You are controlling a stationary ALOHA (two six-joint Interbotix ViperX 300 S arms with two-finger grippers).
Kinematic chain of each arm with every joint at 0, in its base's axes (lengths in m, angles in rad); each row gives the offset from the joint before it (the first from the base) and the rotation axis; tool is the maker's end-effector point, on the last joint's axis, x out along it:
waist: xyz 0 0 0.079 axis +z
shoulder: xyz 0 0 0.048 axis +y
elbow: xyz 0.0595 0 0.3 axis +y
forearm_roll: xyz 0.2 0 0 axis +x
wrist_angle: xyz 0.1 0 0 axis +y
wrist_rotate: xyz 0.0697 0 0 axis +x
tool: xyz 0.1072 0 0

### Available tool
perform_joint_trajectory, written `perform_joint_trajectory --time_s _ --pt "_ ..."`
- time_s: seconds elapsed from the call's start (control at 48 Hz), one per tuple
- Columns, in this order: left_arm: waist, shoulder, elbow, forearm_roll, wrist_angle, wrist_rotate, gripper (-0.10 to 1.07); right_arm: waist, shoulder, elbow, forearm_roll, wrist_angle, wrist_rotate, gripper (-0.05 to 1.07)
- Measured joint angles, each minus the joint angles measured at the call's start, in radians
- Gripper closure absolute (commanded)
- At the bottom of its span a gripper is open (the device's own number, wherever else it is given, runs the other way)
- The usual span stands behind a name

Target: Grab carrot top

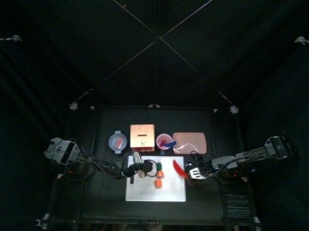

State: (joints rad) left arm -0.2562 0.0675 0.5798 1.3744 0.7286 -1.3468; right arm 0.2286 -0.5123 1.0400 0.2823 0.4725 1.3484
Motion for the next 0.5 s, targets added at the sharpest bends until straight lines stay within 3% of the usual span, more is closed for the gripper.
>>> perform_joint_trajectory --time_s 0.146,0.312,0.5 --pt "0.000 -0.003 0.015 0.000 0.025 0.002 -0.05 0.014 0.060 0.002 0.008 -0.075 0.000 0.22" --pt "0.000 -0.011 0.018 0.000 0.071 0.002 -0.05 0.034 0.075 0.002 0.003 -0.084 -0.002 0.22" --pt "-0.002 -0.014 0.018 -0.002 0.080 0.003 -0.05 0.046 0.072 -0.028 -0.101 -0.084 -0.012 0.22"
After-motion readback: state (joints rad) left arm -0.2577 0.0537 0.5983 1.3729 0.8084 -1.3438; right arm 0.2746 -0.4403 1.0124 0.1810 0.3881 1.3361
